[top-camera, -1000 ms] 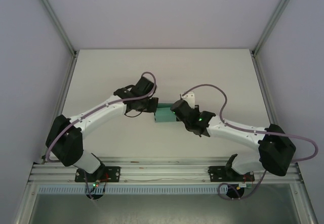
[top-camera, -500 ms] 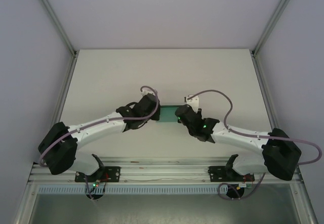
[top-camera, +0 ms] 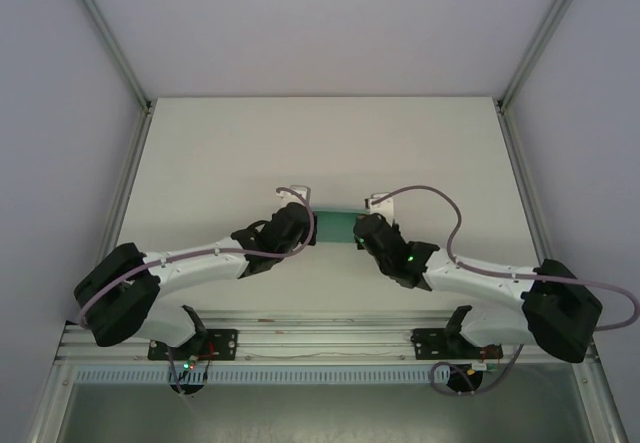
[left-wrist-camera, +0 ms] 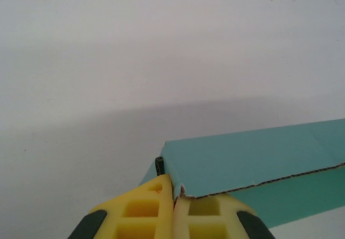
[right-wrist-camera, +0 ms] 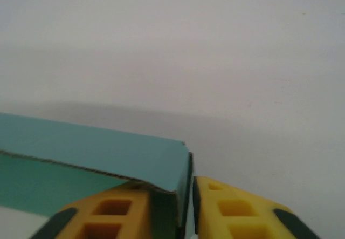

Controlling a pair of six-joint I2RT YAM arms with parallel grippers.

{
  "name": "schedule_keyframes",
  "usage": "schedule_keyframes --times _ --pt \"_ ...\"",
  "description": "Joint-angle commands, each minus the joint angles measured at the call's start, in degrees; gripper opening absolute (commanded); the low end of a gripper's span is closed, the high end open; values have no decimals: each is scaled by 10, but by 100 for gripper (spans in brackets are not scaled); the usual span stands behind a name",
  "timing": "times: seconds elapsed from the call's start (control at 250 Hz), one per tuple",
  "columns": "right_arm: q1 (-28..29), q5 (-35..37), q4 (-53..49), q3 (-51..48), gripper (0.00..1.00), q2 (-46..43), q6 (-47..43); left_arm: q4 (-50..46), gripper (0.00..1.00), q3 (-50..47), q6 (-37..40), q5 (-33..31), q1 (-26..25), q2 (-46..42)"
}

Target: Assemble paper box

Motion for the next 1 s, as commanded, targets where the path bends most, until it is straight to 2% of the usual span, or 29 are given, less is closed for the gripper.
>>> schedule_keyframes --times 0.0,0.116,0.244,0.312,0.424,0.564,0.608,0.827,0.887,0.995 --pt "-3 -56 -48 25 43 -29 -13 -105 0 -18 7 31 -13 21" --pt "-33 -102 -83 42 57 -63 -3 -104 0 -6 19 49 -13 27" --pt "-71 -126 -91 60 61 -74 31 -107 0 3 24 40 -13 30" --pt "-86 -127 -91 66 61 -68 43 -111 0 8 28 39 -13 32" --pt "-104 -145 -100 77 50 -43 54 -115 0 15 29 40 -13 34" --pt "-110 -152 -109 70 47 -12 69 -123 0 25 37 44 -13 29" --pt "-110 -153 -97 60 43 -5 75 -126 0 28 41 47 -13 24" --pt "-111 -178 -65 30 31 28 99 -176 29 61 94 55 -12 -7" --pt "-111 -185 -59 23 30 30 101 -194 40 70 117 66 -12 -15" --pt "-110 -189 -56 15 30 30 105 -214 55 78 145 89 -10 -32"
